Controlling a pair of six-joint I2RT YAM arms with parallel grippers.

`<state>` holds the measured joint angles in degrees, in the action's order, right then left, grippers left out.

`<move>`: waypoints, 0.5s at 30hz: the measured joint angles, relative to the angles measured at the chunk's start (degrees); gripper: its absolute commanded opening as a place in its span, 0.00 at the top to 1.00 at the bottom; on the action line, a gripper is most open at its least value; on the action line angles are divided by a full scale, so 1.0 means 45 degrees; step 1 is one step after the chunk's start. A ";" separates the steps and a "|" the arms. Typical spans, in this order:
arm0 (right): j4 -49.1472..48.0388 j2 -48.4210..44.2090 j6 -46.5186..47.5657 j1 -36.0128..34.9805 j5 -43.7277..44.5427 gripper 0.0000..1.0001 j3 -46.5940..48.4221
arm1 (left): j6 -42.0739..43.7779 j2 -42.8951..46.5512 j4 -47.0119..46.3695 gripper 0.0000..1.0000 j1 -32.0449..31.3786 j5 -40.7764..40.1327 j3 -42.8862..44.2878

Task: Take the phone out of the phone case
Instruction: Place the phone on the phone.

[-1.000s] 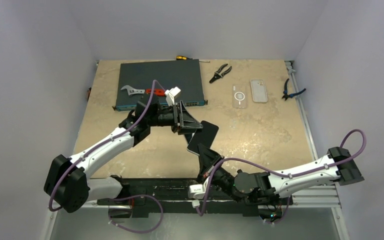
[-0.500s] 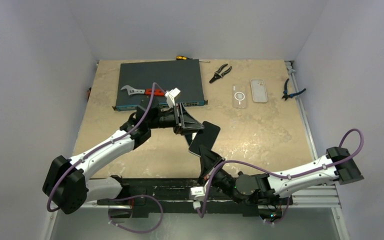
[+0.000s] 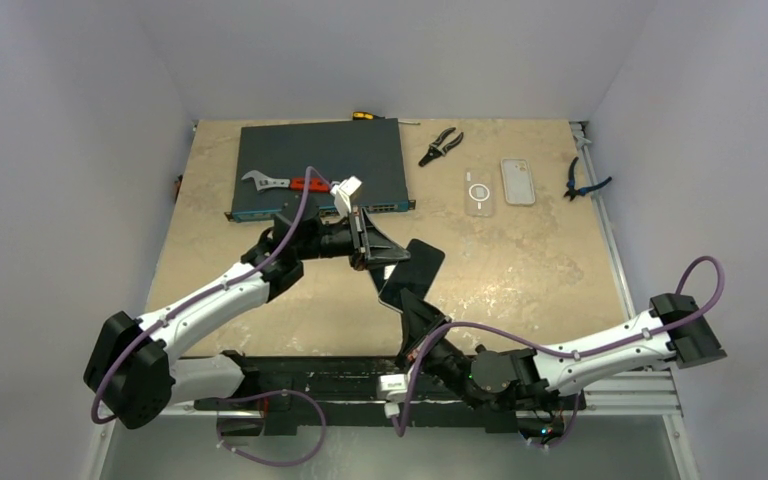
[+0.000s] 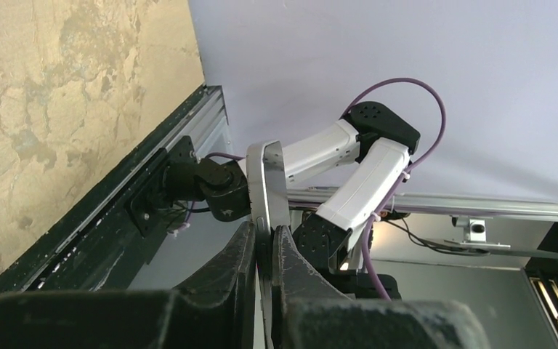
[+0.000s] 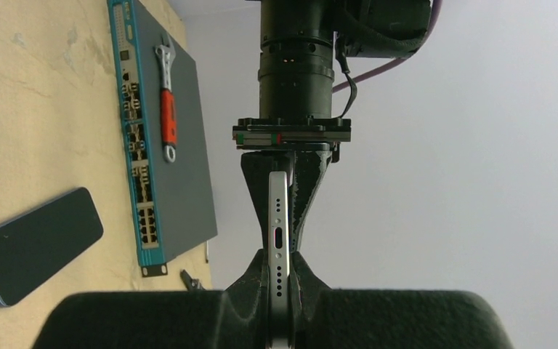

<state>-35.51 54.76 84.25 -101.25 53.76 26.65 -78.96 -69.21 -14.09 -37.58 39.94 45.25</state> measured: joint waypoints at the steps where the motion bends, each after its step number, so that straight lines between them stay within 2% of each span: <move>1: 0.0005 0.0015 0.0005 0.0000 0.0034 0.77 0.0000 | -0.0005 0.0010 -0.0005 1.00 -0.0015 -0.0063 -0.0010; 2: 0.0019 0.0029 -0.0039 0.0000 0.0049 0.64 0.0000 | -0.0010 0.0039 -0.0005 1.00 -0.0019 -0.0160 -0.0034; 4: 0.0175 0.0087 -0.0597 0.0005 0.0063 0.47 0.0010 | -0.0083 0.0277 -0.0083 1.00 -0.0039 -0.0432 -0.0155; 5: 0.0447 0.0155 -0.1001 0.0000 0.0092 0.35 0.0063 | -0.0078 0.0578 -0.0189 1.00 -0.0034 -0.0641 -0.0248; 6: 0.0918 0.0248 -0.1588 -0.0010 0.0107 0.17 0.0223 | -0.0073 0.0816 -0.0272 1.00 -0.0010 -0.0748 -0.0296; 7: 0.1462 0.0321 -0.2229 -0.0034 0.0087 0.04 0.0452 | -0.0092 0.1093 -0.0432 1.00 0.0049 -0.0908 -0.0340; 8: 0.1987 0.0325 -0.2909 -0.0058 0.0044 0.02 0.0714 | -0.0121 0.1350 -0.0563 1.00 0.0160 -0.1069 -0.0350; 12: 0.3211 0.0053 -0.4974 -0.0141 -0.0228 0.01 0.1263 | -0.0248 0.1729 -0.1180 1.00 0.0675 -0.1778 -0.0253; 15: 0.4619 -0.0112 -0.7305 -0.0141 -0.0398 0.01 0.1817 | -0.0175 0.1778 -0.1035 1.00 0.1171 -0.2059 -0.0223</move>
<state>-14.72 54.26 51.37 -101.89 51.96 34.83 -79.75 -61.21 -18.74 -32.32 30.68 44.25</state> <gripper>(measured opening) 0.987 0.053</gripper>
